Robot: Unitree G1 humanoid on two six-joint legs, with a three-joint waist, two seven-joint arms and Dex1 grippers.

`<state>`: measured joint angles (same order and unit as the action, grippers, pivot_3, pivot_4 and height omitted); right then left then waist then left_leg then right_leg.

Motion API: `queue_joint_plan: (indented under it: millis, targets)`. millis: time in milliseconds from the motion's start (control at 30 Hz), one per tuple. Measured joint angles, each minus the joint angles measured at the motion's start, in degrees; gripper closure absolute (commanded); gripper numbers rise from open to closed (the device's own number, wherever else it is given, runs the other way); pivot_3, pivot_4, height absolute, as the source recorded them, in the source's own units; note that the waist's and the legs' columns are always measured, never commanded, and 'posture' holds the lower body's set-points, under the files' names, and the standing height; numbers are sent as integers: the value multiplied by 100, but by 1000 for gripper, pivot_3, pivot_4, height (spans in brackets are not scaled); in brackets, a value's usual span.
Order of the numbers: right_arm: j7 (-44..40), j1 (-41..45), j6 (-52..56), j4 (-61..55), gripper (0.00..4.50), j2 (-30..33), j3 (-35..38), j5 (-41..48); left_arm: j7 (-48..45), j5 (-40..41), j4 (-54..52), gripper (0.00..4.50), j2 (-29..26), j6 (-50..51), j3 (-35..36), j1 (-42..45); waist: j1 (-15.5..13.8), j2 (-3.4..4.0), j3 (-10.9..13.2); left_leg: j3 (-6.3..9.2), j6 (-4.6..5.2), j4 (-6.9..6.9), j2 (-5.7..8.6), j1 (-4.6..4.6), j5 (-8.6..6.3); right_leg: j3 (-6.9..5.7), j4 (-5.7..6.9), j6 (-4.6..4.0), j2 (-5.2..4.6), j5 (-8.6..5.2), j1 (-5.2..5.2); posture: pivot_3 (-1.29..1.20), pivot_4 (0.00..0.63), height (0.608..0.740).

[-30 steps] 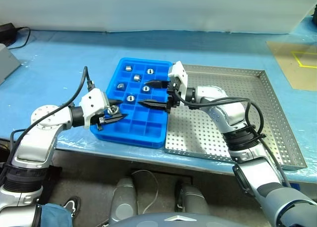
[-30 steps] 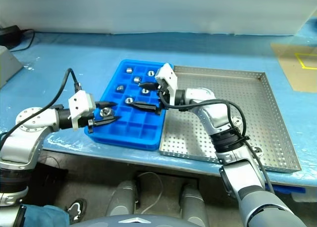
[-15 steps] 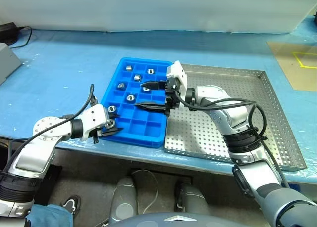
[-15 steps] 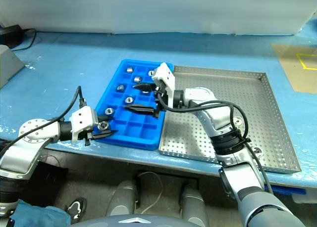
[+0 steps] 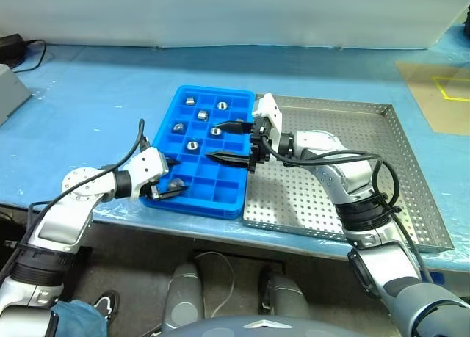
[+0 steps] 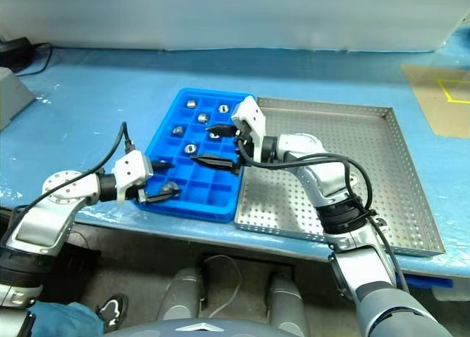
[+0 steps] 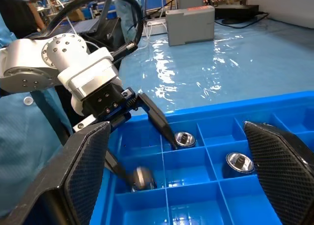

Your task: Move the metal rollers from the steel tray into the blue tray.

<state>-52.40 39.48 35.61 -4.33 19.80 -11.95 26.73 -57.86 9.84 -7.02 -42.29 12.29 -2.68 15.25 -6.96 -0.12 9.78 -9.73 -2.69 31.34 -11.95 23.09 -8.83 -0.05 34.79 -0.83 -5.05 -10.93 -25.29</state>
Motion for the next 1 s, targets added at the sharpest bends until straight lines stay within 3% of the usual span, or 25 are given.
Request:
queue_joint_plan:
  millis: [433, 767, 1000]
  targets:
    - [287, -5, -217, -3, 0, 203, 295, -169, 155, 951, 46, 1067, 625, 718, 122, 1373, 2, -4, -1, 1, -2, 6, 3, 1, 10, -1, 10, -8, -1, 5, 2, 45, 150, 740]
    - [1588, 187, -780, 625, 0, 167, 1165, -681, 75, 930, 1055, 1067, 1541, 620, -303, 2134, 153, -8, -1, 1, -1, 17, 5, 6, 13, 1, 11, -9, -1, 8, 6, -64, 150, 740]
    - [2525, 61, -934, 1015, 0, 233, 1322, -1321, 130, 981, 1333, 1067, 2133, 666, -380, 2495, 279, -9, -1, 1, 2, 17, 6, 6, 12, 2, 9, -10, 1, 8, 7, -115, 150, 740]
